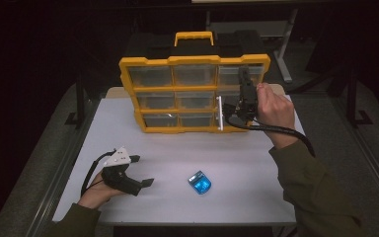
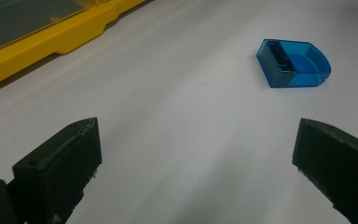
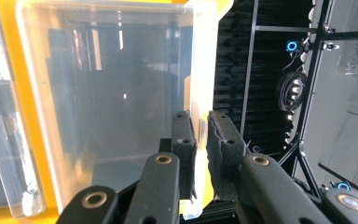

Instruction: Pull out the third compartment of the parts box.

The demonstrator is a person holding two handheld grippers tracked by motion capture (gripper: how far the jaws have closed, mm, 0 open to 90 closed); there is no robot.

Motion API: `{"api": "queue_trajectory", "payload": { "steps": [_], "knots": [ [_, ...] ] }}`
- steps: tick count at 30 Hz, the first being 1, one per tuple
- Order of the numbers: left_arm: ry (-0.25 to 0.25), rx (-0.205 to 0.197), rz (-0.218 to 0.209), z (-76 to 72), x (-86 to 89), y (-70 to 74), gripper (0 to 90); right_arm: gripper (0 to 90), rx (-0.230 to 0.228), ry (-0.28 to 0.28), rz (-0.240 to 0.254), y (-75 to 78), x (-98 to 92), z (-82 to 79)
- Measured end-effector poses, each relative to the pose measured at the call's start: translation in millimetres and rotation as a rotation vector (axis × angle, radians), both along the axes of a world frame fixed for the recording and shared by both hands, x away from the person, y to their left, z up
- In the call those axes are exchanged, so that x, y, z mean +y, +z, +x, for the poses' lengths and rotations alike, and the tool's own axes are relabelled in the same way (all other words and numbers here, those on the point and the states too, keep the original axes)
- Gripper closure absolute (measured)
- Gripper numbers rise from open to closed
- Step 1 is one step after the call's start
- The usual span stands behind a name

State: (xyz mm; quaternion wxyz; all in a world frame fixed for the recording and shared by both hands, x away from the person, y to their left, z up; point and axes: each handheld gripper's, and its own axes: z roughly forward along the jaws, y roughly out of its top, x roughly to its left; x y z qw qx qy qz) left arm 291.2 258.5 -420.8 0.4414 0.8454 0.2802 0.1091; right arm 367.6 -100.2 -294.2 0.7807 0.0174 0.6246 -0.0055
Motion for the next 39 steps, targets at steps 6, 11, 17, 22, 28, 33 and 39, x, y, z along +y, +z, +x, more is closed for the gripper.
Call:
{"api": "queue_trajectory", "payload": {
  "steps": [6,11,17,22,28,33,39],
  "knots": [
    [0.011,0.001,-0.004,0.2,2.3,0.0,1.2,80.6,0.001,0.0,0.001,-0.4,-0.6,-3.5],
    [0.007,-0.005,-0.001,-0.7,1.8,-0.2,1.2,80.6,0.006,0.002,-0.003,0.6,-0.4,-8.5],
    [0.008,0.001,0.0,-1.1,2.8,0.3,1.2,80.5,0.0,0.006,0.0,-1.0,-1.5,-14.2],
    [0.007,-0.007,-0.005,-2.2,4.2,1.7,1.2,80.4,-0.001,0.012,-0.001,-0.7,-2.9,-18.4],
    [0.011,-0.017,-0.026,-2.4,7.2,2.0,1.2,80.5,-0.001,0.013,0.008,-0.1,-3.0,-24.7],
    [0.005,-0.02,-0.016,-0.1,11.2,1.4,1.2,80.4,0.002,0.017,0.003,-0.1,-3.3,-27.8],
    [0.001,-0.026,-0.035,1.4,11.8,-0.7,1.2,80.4,-0.001,0.018,0.0,-0.5,-4.1,-32.7]
  ]
}}
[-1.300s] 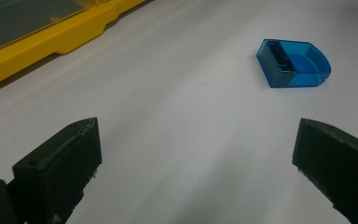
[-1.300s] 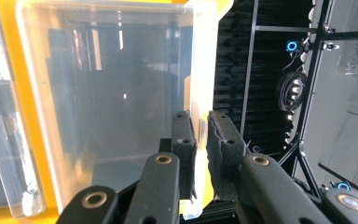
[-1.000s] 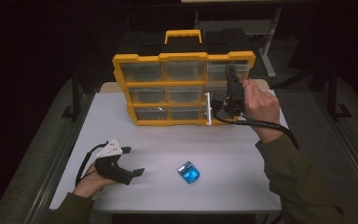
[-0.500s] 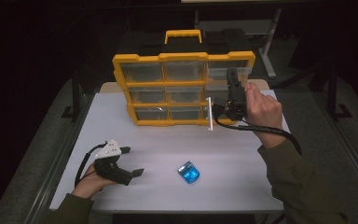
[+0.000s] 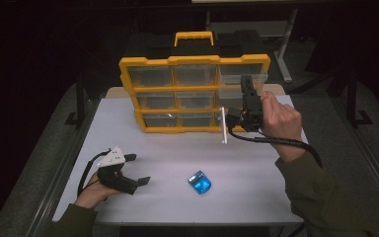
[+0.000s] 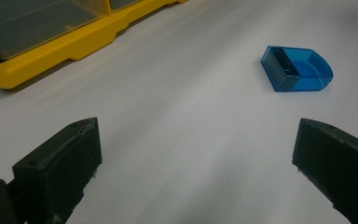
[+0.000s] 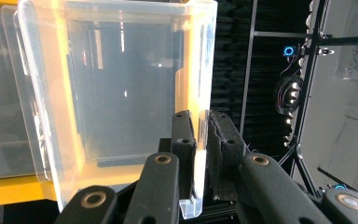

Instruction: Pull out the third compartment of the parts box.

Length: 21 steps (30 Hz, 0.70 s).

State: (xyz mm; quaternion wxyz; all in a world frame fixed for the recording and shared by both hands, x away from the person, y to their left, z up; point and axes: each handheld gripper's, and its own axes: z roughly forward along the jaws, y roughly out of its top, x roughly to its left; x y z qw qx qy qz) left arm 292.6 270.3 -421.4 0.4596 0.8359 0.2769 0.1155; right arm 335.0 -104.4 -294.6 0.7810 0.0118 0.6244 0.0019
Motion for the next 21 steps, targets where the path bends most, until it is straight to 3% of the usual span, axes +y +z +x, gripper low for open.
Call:
{"api": "queue_trajectory", "payload": {
  "steps": [21],
  "knots": [
    [-0.001,-0.01,-0.006,-1.6,-0.4,0.4,1.2,80.4,0.006,-0.003,0.001,1.2,0.8,-18.0]
  ]
}}
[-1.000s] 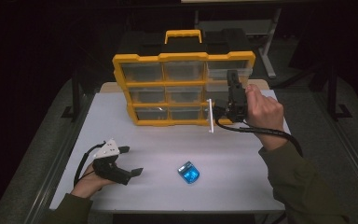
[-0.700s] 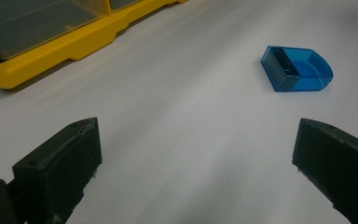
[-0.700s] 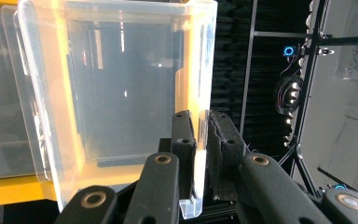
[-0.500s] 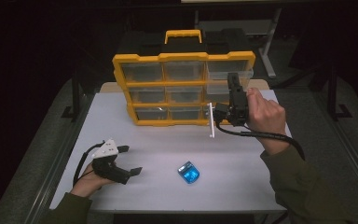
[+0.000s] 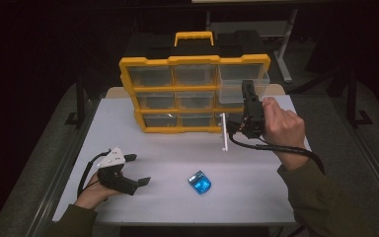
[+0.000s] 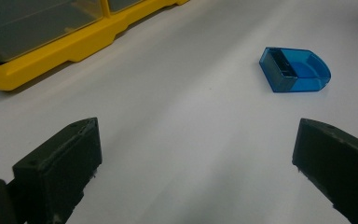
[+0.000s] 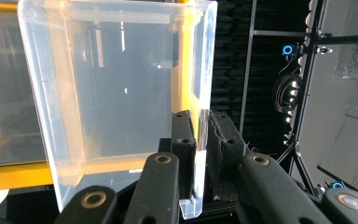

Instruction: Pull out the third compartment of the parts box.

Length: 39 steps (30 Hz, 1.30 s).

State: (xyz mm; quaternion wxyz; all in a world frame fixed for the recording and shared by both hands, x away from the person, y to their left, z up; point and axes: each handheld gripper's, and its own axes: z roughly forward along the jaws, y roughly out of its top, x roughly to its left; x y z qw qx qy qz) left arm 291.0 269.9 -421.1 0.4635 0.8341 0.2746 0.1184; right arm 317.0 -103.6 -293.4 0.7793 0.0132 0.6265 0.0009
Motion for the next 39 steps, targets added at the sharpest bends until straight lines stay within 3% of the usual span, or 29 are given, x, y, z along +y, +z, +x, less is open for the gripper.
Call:
{"api": "queue_trajectory", "payload": {
  "steps": [28,36,39],
  "knots": [
    [-0.014,-0.01,0.006,-1.3,-0.9,2.4,1.2,80.1,-0.006,-0.017,-0.007,-3.3,7.9,-13.6],
    [-0.014,-0.012,0.003,-2.6,-2.0,2.8,1.2,79.5,-0.021,-0.018,-0.006,-5.7,7.8,-13.7],
    [-0.011,-0.009,0.001,-2.8,-1.8,2.9,1.2,74.7,-0.044,-0.018,-0.011,-7.8,7.6,-13.4]
  ]
}}
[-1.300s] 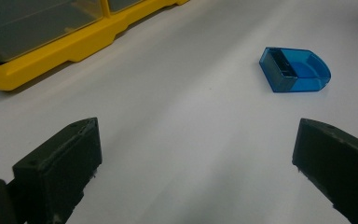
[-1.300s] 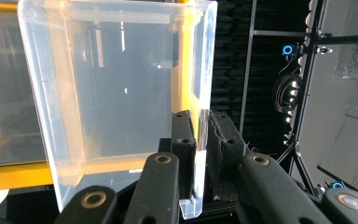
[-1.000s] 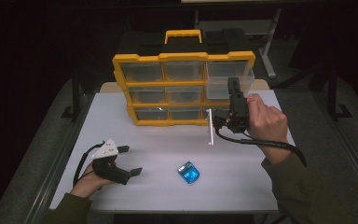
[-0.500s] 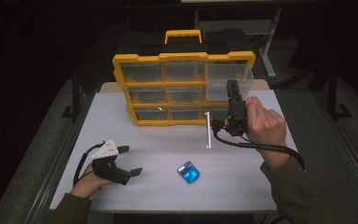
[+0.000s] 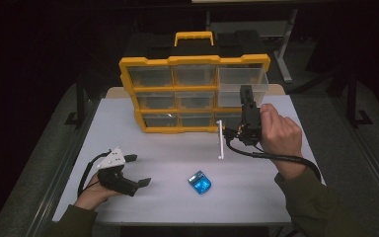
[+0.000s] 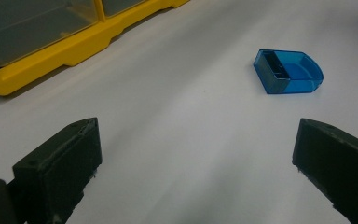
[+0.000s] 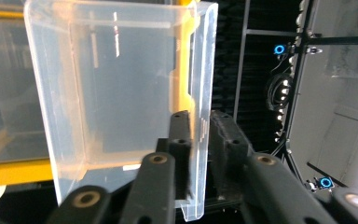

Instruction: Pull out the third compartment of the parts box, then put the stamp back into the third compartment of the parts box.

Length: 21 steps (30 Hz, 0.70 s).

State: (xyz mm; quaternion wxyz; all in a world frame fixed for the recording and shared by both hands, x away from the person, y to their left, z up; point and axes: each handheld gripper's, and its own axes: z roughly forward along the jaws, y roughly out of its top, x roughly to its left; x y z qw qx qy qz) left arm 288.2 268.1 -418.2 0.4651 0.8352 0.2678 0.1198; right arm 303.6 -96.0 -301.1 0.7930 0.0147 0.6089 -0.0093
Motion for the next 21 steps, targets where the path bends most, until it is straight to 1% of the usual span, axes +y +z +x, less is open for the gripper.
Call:
{"api": "queue_trajectory", "payload": {
  "steps": [1,2,4,6,7,8,10,11,12,13,14,16,17,18,19,20,21],
  "knots": [
    [0.0,-0.002,0.0,0.1,0.1,0.1,1.2,70.7,-0.008,0.01,0.008,-0.7,-0.3,-0.5],
    [0.001,-0.001,-0.002,0.1,0.0,0.3,1.2,67.0,-0.015,0.014,0.006,-1.4,-0.7,-1.2],
    [-0.001,-0.002,-0.005,0.3,0.1,0.6,1.2,60.1,-0.028,0.001,0.01,-2.2,-1.8,-1.4],
    [-0.001,0.0,-0.004,0.3,0.2,0.7,1.2,56.2,-0.032,0.011,0.02,-1.8,-3.6,-3.4],
    [0.0,0.003,-0.003,0.2,0.6,0.9,1.2,53.3,-0.023,0.015,0.027,-1.5,-4.4,-4.8],
    [0.003,0.002,-0.003,0.1,0.7,1.1,1.2,52.1,-0.037,0.021,0.033,-2.6,-5.2,-6.5],
    [0.004,0.002,0.0,-0.1,0.5,1.3,1.2,47.6,-0.036,0.021,0.04,-4.7,-6.1,-9.0],
    [0.004,0.002,0.0,-0.1,0.5,1.3,1.2,47.6,-0.036,0.021,0.04,-4.7,-6.1,-9.0],
    [0.007,0.002,-0.017,-0.7,-1.8,0.7,1.2,41.4,-0.045,0.026,0.045,-8.6,-8.2,-12.9],
    [0.004,0.006,-0.007,-1.0,-1.7,1.4,1.2,39.7,-0.041,0.024,0.047,-9.1,-8.8,-14.0],
    [0.007,0.013,-0.007,-1.8,-2.2,1.7,1.2,38.7,-0.049,0.025,0.054,-10.2,-9.4,-14.7],
    [0.005,0.003,-0.009,-1.4,-2.0,2.1,1.2,36.7,-0.042,0.031,0.063,-11.5,-10.7,-16.5],
    [-0.001,-0.004,-0.004,-0.8,-1.8,2.2,1.2,33.9,-0.057,0.039,0.063,-13.1,-11.5,-17.5],
    [0.001,-0.002,-0.005,-0.7,-1.9,2.1,1.2,33.4,-0.067,0.043,0.064,-14.3,-12.4,-18.4],
    [0.005,0.002,-0.006,-0.5,-2.3,1.5,1.2,33.4,-0.066,0.043,0.069,-14.7,-12.7,-18.6],
    [0.004,0.004,-0.007,-0.7,-2.5,1.7,1.2,33.4,-0.057,0.035,0.07,-15.3,-13.3,-18.6],
    [0.001,0.0,-0.009,-0.5,-2.9,1.7,1.2,32.9,-0.056,0.029,0.068,-16.1,-13.5,-18.2]
  ]
}}
